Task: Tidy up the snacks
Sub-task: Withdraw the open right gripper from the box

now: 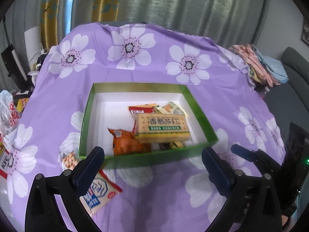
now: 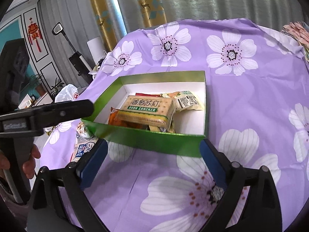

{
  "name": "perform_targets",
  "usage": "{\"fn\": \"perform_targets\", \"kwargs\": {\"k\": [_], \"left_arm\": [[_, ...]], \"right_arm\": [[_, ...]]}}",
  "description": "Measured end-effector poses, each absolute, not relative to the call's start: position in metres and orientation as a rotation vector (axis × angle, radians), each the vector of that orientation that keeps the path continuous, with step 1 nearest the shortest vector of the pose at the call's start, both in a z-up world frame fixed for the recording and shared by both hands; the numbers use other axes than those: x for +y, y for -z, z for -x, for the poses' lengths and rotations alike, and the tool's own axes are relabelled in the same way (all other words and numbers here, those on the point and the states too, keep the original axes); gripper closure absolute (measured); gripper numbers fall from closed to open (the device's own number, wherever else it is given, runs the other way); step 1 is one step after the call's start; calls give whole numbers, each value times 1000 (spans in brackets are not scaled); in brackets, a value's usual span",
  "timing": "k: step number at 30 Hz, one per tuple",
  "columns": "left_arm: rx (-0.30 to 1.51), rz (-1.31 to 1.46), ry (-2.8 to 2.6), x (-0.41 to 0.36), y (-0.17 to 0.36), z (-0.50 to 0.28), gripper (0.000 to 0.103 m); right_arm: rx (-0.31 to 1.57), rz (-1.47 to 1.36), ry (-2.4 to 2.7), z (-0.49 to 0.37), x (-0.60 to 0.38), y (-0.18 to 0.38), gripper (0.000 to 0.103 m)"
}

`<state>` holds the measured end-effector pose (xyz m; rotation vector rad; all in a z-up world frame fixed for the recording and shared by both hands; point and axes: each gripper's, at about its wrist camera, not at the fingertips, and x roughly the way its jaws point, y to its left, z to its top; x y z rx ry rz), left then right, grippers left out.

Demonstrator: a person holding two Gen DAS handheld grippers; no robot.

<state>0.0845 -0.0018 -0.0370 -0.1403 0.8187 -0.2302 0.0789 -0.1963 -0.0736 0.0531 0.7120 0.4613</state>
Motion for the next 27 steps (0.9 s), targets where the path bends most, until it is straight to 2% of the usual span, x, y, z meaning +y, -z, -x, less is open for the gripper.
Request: {"fn": "perform_targets", "kwargs": {"k": [7,14,27], "left_arm": [[806,162,227,8,31,-60,1],[810,229,137,49,34,-43,1],[898,367,16,111,77,-29,1]], "right_arm": [[702,-35,-479,-57,-191,66,5],[695,-4,-503,-40,-185,63,5],[751,34,-535,-41,-167,79,5]]}}
